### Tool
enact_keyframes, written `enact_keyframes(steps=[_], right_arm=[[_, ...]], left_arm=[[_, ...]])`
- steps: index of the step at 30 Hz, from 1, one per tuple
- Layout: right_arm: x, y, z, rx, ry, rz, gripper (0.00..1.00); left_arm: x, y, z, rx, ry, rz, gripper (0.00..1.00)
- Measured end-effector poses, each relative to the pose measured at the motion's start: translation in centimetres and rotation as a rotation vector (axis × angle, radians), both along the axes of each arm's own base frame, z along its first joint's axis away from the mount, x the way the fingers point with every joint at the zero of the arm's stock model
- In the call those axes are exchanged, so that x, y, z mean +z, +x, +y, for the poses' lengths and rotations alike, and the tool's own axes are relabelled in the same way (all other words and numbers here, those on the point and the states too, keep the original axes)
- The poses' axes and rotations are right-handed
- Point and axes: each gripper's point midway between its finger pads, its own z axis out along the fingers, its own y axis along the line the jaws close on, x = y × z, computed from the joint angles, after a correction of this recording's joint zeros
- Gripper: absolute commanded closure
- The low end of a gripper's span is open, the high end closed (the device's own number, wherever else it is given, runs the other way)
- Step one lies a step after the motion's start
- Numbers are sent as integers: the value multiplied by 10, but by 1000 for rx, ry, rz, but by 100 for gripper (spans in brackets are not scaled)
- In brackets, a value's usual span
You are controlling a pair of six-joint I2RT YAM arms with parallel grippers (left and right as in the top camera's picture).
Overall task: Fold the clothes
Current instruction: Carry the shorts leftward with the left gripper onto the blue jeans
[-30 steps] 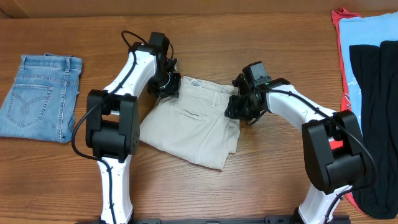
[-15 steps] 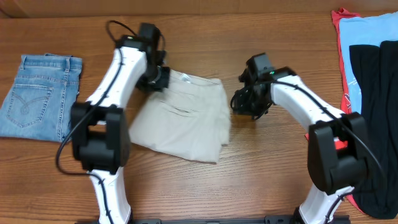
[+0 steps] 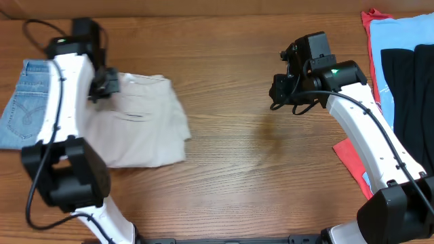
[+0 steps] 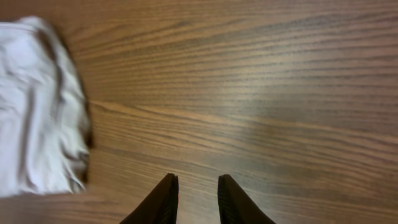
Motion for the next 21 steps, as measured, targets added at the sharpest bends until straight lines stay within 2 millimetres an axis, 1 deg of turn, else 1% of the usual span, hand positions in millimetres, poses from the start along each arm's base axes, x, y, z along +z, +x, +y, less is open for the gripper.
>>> enact_keyframes(steps=[1,3,6,10,12,15,21], right_arm=[[-1,-1,0,0,-2,6,75],[-2,-4,-1,1,-4,18,75],[-3,-6,-2,0,-7,28,75],[-4,-9,-2,1,-11,40,75],[-4,-10,-3,2,-13,45,75],[-4,-11,-3,3,-13,46,75],[-5,-11,-3,3,-14,47,75]], left_arm=[[6,-1,10,11,12,-16,96],[19,-3,32,47,41,-62,96],[35,-2,58,86,78,-130,96],[48,3,91,127,126,-207,96],[51,6,102,134,145,-235,96],[60,12,114,127,167,-275,96],[81,32,129,69,189,-386,96]])
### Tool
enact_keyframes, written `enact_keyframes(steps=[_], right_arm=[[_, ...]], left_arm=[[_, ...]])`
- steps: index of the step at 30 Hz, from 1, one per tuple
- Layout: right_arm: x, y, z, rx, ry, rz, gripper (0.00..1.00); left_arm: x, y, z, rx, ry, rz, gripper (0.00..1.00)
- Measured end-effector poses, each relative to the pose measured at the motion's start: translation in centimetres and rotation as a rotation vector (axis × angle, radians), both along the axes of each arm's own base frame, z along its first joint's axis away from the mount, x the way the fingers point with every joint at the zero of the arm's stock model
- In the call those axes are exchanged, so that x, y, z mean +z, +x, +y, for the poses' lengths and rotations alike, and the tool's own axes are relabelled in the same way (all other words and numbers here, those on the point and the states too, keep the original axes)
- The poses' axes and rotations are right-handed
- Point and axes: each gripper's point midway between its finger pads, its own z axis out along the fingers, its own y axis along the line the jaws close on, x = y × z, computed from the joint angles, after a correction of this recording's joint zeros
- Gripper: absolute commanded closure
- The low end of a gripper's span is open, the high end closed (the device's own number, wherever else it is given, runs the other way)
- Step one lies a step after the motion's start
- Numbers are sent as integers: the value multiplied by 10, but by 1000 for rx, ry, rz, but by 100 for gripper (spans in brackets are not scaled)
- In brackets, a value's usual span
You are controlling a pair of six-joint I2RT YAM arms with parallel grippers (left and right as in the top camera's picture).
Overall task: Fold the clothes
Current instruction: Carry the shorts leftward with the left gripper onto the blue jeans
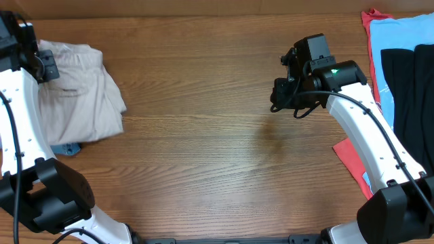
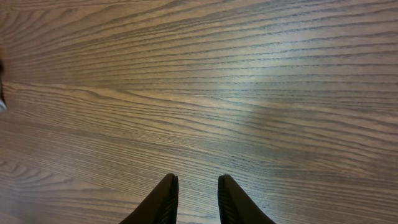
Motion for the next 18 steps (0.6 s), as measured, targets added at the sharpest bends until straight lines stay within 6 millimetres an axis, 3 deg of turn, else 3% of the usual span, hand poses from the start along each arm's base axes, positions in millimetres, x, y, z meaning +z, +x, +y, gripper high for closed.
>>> enact_keyframes(steps=[11,18], right_arm=[[0,0,0,0,-1,2,75],[0,-1,0,-1,-2,2,75]], left_arm=[[19,13,21,-98,101,-56,96],[23,8,41,-90,123,-68,96]])
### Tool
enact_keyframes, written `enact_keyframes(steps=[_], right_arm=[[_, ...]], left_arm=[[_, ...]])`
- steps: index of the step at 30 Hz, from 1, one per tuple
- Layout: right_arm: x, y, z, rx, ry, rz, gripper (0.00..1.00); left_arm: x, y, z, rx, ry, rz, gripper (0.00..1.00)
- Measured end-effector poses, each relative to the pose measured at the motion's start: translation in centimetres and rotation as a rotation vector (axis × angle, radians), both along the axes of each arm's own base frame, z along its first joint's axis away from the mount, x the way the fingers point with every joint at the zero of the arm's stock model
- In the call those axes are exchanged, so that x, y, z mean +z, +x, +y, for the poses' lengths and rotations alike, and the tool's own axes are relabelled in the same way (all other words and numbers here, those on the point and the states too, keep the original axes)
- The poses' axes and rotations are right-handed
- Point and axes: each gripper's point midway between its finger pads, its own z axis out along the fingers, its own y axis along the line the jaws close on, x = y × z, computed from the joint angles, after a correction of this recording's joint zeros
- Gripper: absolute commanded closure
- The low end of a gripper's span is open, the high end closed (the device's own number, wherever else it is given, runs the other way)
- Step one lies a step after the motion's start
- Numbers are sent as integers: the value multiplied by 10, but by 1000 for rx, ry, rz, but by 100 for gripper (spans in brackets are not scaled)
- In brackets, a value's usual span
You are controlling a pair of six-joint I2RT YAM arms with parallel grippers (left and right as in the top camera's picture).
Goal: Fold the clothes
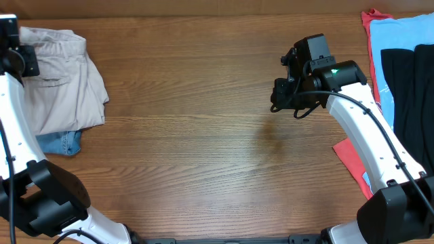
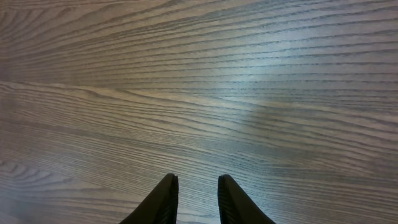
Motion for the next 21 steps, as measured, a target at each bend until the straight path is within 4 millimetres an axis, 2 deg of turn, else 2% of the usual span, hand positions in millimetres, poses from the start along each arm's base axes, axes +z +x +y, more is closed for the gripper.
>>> enact_keyframes(steps=[3,6,8,9,10,12,14,17,21], right_arm=[[0,0,0,0,0,0,75],[0,-1,0,0,-1,3,75],[0,-1,0,0,-1,4,75],[-1,-1,0,0,-2,6,75],[-1,-2,0,0,-2,7,75],[-1,-2,-1,0,-2,9,75],[-1,-2,-1,0,-3,11,75],[-1,-3,-1,0,-4,14,75],[-1,-3,-1,0,-4,14,75]], left_arm=[[-3,-1,7,10,1,2,96],[-11,4,14,15,5,2,83],[-16,8,19,16,14,4,80],[-19,9,22,22,22,6,72],[-20,10,26,27,34,8,57],[-18,9,36,58,61,1,19],[-13,5,46,102,84,-11,2],[-7,-2,59,169,83,-33,0],[-15,-9,55,191,19,-23,0]])
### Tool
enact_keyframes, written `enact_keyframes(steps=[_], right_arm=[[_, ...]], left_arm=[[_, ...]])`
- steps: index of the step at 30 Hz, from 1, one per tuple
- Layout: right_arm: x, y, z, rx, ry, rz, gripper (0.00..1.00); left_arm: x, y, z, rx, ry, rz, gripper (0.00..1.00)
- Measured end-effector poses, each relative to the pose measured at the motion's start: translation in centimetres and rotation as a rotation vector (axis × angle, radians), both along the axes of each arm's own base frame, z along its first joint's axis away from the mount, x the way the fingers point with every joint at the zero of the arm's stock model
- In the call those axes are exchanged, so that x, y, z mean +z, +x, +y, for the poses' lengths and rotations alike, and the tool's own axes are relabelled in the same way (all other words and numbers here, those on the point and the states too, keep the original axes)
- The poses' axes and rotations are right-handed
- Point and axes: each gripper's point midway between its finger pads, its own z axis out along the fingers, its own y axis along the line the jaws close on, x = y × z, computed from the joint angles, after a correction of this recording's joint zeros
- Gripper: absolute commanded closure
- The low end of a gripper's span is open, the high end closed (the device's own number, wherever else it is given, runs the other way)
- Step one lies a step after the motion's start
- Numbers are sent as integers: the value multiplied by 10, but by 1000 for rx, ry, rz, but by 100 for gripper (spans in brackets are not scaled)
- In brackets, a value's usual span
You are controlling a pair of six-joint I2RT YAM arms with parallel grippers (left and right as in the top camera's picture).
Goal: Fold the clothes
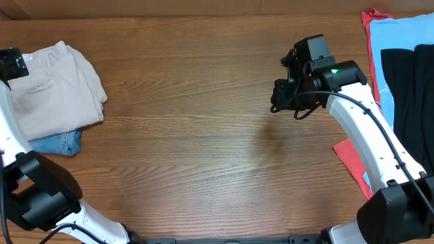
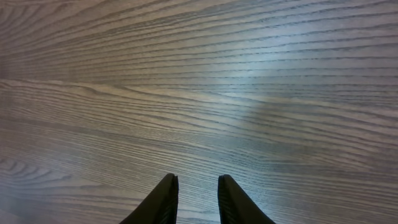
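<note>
Folded beige trousers lie at the far left of the table, on top of blue jeans whose corner shows beneath them. My left gripper sits at the trousers' upper left edge; whether its jaws are shut on the cloth is not visible. Over the bare wood right of centre hovers my right gripper. In the wrist view the right gripper is open, with only wood grain between its dark fingers.
A pile of clothes lies at the right edge: a red garment, a light blue one and a black one. The wooden table spans the view between the two stacks.
The left gripper has shifted slightly left and toward the table's edge. The beige trousers' top edge now lies lower and flatter. The right arm has not moved.
The beige trousers first lay right of the jeans with the left gripper at their top edge. Then they were further left, covering most of the jeans. By now they rest on the jeans at the far left. The right gripper stayed open over bare wood throughout.
</note>
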Motion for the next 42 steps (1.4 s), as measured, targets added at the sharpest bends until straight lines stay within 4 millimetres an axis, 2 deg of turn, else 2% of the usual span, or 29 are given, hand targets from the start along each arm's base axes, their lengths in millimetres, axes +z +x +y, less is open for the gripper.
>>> enact_keyframes(steps=[2,5,9,11,12,15,18,23,26,30,32,35,39,42], right_arm=[[0,0,0,0,0,-1,75],[0,0,0,0,0,-1,74],[0,1,0,-5,1,-4,35],[1,2,0,-4,3,-6,5],[1,2,0,-4,2,-7,0],[1,3,1,3,2,-14,0],[3,9,2,3,9,-40,0],[12,27,7,24,21,-129,0],[20,43,8,38,15,-214,0],[22,55,-4,15,-57,-267,0],[18,50,-12,4,-102,-245,0],[15,37,-21,-1,-148,-184,0],[33,38,-25,-36,-150,-212,2],[54,30,-28,-61,-137,-250,7]], left_arm=[[-6,1,-10,-16,-50,1,0],[-17,7,-36,-52,-163,-10,0],[-29,19,-85,-110,-335,-23,0],[-32,25,-114,-148,-411,-21,0],[-34,29,-128,-171,-437,-16,0],[-36,40,-175,-251,-492,7,0],[-40,46,-236,-360,-533,62,0],[-46,43,-324,-521,-569,150,0],[-48,37,-358,-583,-580,190,0],[-48,27,-385,-629,-585,233,0],[-43,19,-395,-638,-589,265,0],[-24,8,-405,-640,-587,287,0],[13,3,-411,-651,-565,245,0],[26,-10,-406,-634,-536,246,0]])
